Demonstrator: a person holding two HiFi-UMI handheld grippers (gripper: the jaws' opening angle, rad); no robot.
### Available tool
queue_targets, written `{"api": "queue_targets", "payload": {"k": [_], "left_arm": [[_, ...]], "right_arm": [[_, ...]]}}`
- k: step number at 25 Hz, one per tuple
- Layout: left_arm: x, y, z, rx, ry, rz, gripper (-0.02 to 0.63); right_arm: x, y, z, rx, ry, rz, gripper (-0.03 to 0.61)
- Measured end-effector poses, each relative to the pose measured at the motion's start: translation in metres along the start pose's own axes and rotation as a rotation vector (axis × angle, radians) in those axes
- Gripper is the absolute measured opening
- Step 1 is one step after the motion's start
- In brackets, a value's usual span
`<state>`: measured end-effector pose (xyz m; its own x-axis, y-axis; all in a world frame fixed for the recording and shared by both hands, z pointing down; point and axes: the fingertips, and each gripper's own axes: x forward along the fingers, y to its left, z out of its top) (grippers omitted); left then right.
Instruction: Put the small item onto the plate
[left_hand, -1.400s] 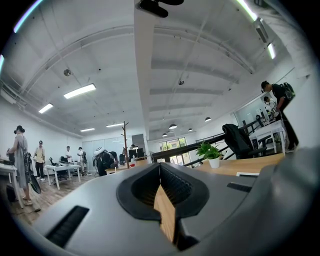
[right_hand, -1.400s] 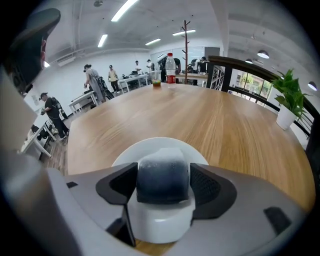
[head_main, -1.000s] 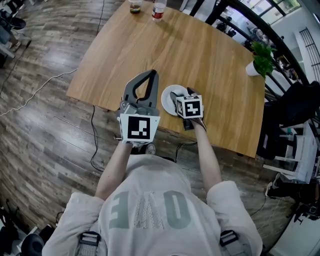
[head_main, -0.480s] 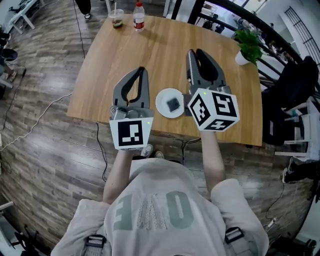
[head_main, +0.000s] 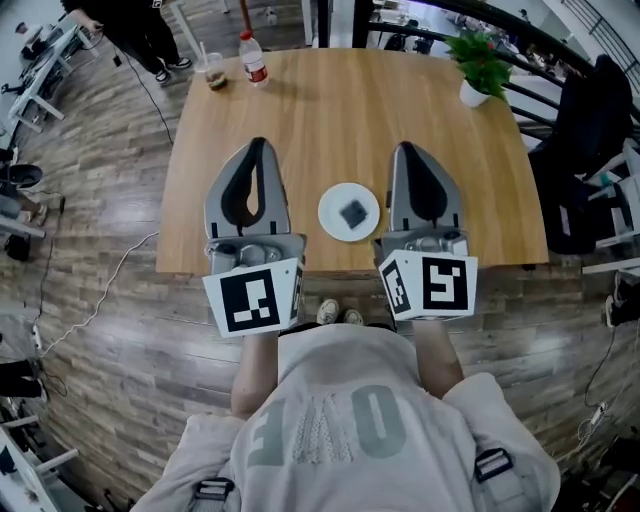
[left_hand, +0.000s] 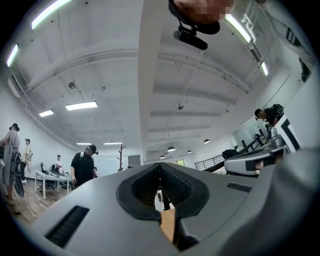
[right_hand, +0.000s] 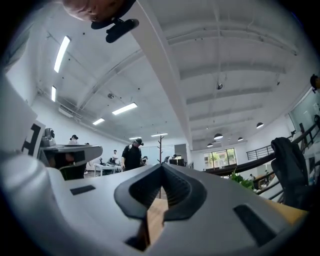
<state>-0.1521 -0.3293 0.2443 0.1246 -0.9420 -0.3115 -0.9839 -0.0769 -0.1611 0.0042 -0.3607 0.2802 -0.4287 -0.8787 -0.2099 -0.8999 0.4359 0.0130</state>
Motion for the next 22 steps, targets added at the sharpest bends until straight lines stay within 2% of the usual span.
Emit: {"api": "queue_targets", "payload": {"k": [6, 13, 22], "left_arm": [[0.007, -0.013, -0.002, -0.008, 0.003, -0.040, 0.008], [0.007, -0.031, -0.003, -0.027, 0.003, -0.090, 0.008], [0.009, -0.036, -0.008, -0.023, 0.022, -0.095, 0.008]], "right_arm": [[-0.009, 0.001, -0.013, 0.002, 0.037, 0.006, 0.017], [-0.012, -0.009, -0.011, 0.000, 0.034, -0.003, 0.017], [-0.014, -0.020, -0.016, -0.005, 0.055, -0.013, 0.017]]}}
